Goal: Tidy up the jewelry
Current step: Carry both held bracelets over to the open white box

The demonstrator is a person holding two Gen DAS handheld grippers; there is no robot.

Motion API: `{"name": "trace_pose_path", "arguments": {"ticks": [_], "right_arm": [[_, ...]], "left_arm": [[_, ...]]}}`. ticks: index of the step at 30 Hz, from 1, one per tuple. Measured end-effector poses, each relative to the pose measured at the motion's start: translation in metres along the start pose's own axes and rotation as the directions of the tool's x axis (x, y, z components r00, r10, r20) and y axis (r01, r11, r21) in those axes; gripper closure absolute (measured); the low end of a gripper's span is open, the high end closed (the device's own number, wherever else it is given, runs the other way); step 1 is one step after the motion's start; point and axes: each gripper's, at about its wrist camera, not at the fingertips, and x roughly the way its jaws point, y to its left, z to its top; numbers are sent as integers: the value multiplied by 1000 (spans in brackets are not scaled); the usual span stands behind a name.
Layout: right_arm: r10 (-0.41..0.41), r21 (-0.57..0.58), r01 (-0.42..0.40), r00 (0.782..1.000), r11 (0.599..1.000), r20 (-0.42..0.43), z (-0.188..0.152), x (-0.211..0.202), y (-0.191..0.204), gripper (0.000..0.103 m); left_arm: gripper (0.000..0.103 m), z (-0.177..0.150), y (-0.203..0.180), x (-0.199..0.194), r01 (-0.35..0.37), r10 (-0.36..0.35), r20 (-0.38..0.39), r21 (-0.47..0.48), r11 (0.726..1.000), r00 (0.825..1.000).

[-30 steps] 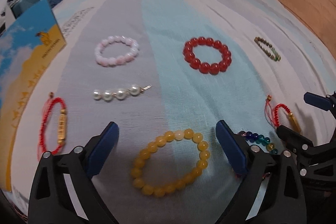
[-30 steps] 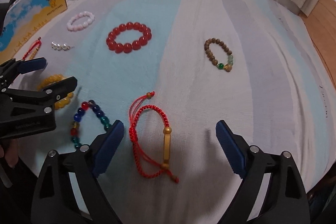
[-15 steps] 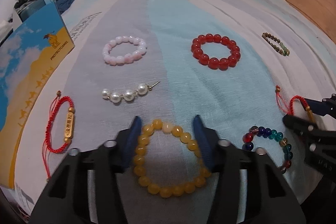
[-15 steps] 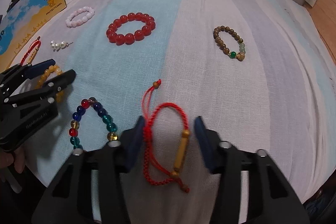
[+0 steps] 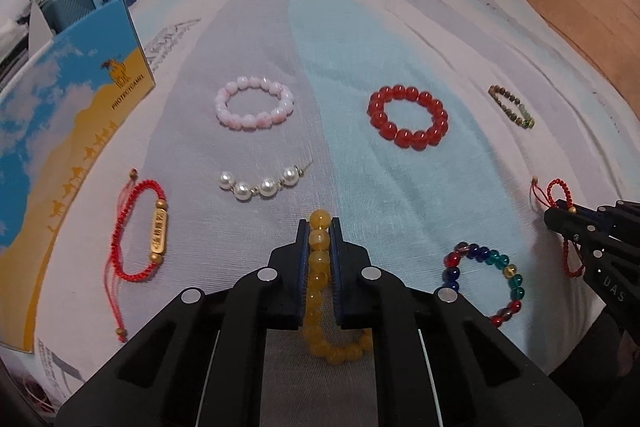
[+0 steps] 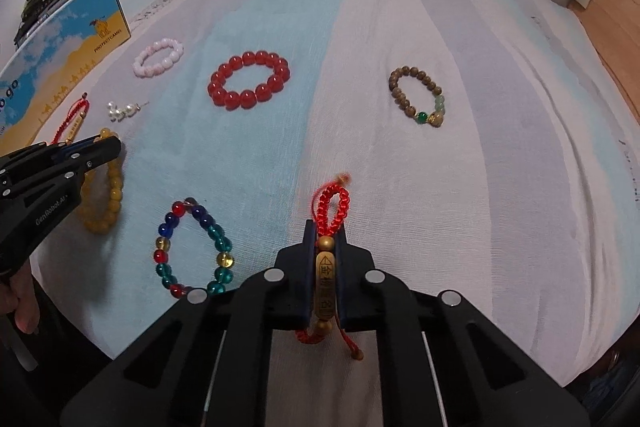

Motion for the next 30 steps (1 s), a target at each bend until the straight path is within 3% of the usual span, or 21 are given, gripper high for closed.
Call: {"name": "trace_pose_path", "arguments": {"ticks": [30], "right_arm": [[32, -30, -27, 987, 999, 159, 39, -82, 29, 95]], "left_arm": [[95, 36, 28, -90, -13, 14, 91, -5, 1000, 996]]}}
